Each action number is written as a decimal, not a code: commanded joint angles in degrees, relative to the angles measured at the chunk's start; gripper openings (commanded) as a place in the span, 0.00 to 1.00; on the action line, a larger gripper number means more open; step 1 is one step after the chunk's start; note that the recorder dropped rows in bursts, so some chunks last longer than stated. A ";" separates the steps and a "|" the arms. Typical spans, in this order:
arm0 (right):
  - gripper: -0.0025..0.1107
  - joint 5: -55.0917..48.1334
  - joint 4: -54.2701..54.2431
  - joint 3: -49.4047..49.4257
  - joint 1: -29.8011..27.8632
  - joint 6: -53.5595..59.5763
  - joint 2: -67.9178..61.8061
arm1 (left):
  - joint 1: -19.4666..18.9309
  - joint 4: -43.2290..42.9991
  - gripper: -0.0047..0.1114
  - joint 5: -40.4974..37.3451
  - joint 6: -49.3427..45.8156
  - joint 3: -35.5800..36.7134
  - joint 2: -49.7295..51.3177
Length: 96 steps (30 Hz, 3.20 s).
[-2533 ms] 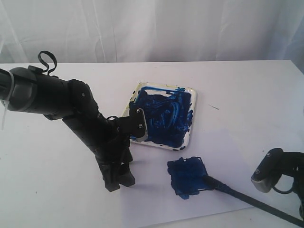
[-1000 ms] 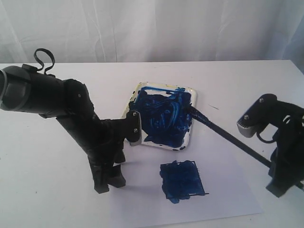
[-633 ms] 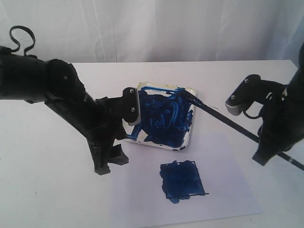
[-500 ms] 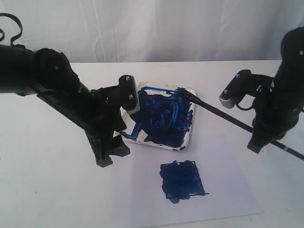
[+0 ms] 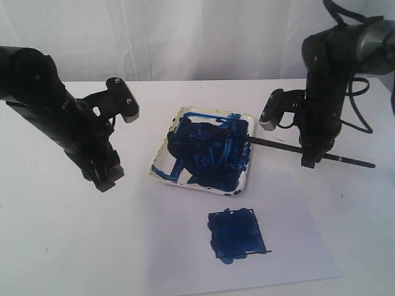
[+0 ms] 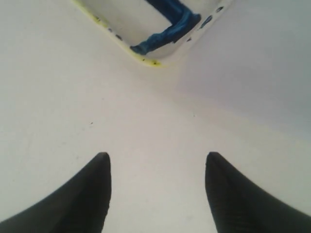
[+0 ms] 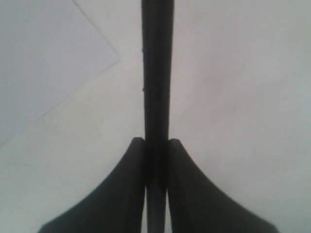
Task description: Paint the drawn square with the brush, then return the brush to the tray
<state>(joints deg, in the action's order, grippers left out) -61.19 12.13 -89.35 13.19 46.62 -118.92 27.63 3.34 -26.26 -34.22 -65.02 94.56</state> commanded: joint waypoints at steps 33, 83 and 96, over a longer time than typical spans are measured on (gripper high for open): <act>0.13 4.77 -12.55 -9.37 0.08 9.40 -8.60 | -2.53 -0.66 0.56 0.17 1.08 0.36 -0.23; 0.02 4.38 -14.79 20.18 -17.14 -33.66 17.18 | -24.12 -7.63 0.04 -25.73 40.59 -5.34 -0.87; 0.02 14.06 -14.53 30.64 -17.14 -31.44 32.46 | -24.00 -8.40 0.04 -24.32 38.19 -5.34 -8.08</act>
<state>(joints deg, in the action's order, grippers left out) -49.74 -2.70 -61.30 -3.42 14.25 -90.00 3.79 -5.17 -49.91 4.04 -70.29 88.96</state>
